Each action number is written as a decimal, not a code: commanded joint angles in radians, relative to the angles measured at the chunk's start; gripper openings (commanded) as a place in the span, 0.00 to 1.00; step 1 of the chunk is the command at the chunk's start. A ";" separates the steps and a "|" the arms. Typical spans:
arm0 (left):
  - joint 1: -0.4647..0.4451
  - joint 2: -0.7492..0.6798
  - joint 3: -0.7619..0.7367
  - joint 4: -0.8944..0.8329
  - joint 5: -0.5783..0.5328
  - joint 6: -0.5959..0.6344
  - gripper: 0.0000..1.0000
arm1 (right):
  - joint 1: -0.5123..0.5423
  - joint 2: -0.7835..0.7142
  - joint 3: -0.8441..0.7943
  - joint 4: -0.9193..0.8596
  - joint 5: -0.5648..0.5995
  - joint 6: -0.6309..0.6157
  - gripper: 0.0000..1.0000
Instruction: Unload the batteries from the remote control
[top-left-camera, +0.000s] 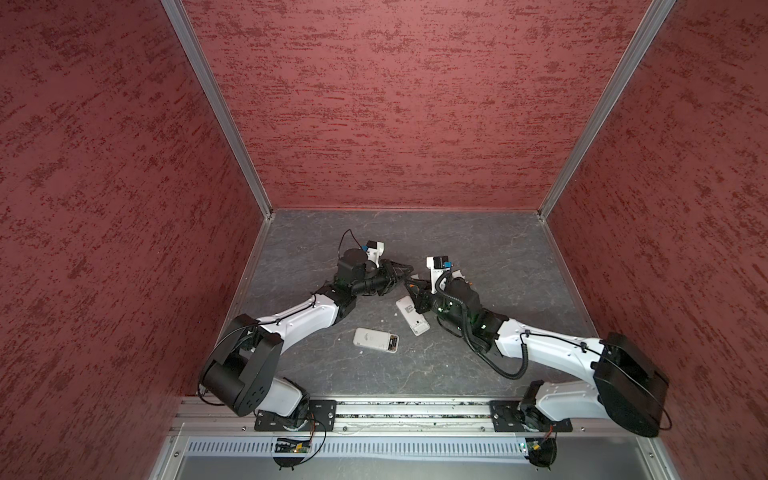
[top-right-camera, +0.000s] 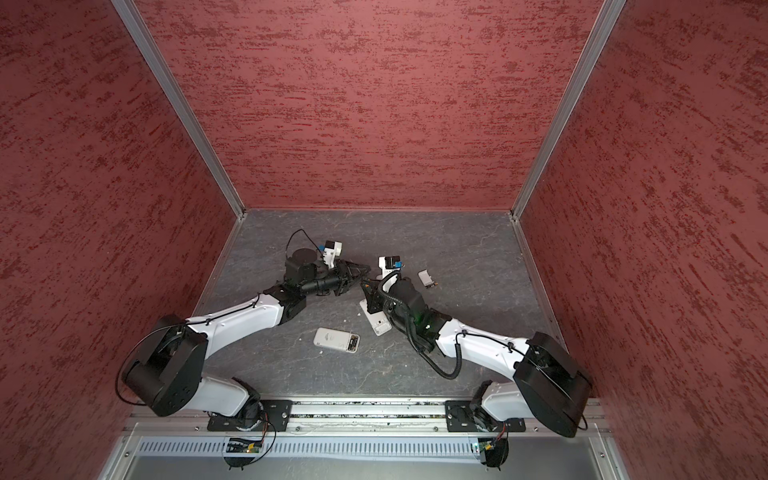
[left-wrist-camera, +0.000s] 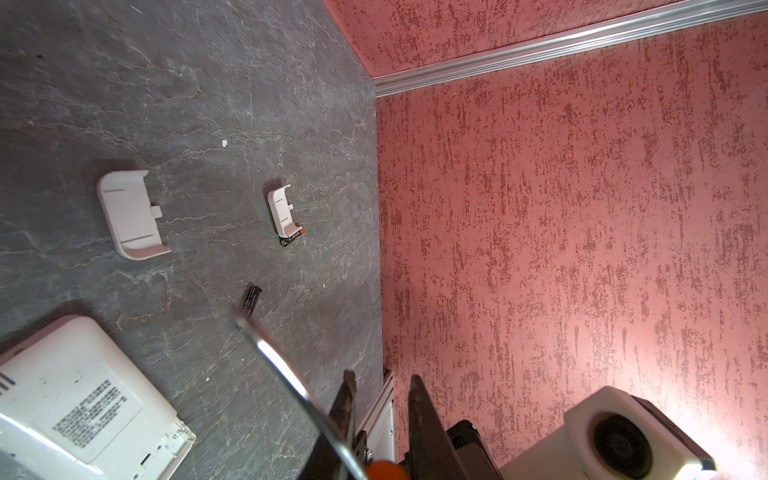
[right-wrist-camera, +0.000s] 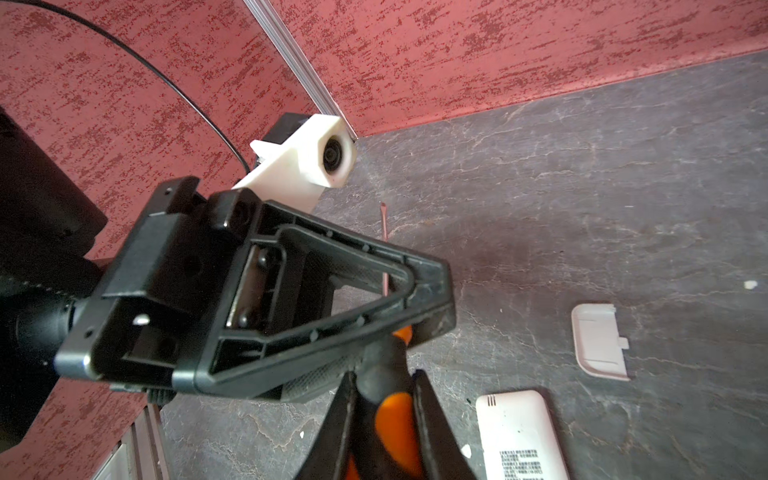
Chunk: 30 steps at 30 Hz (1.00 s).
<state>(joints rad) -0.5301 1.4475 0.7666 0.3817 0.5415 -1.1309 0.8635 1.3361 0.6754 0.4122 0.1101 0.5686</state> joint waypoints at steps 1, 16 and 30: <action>0.016 -0.053 -0.024 -0.087 -0.008 0.063 0.43 | -0.001 -0.039 0.010 -0.008 0.036 -0.011 0.00; 0.204 -0.421 -0.180 -0.686 -0.072 0.312 0.52 | 0.107 -0.296 0.023 -0.626 0.052 -0.021 0.00; 0.219 -0.176 -0.107 -0.660 -0.092 0.449 0.49 | 0.357 -0.195 0.091 -0.835 -0.131 0.150 0.00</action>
<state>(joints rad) -0.2905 1.2526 0.6308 -0.2970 0.4652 -0.7277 1.2022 1.1168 0.7528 -0.3794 0.0383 0.6697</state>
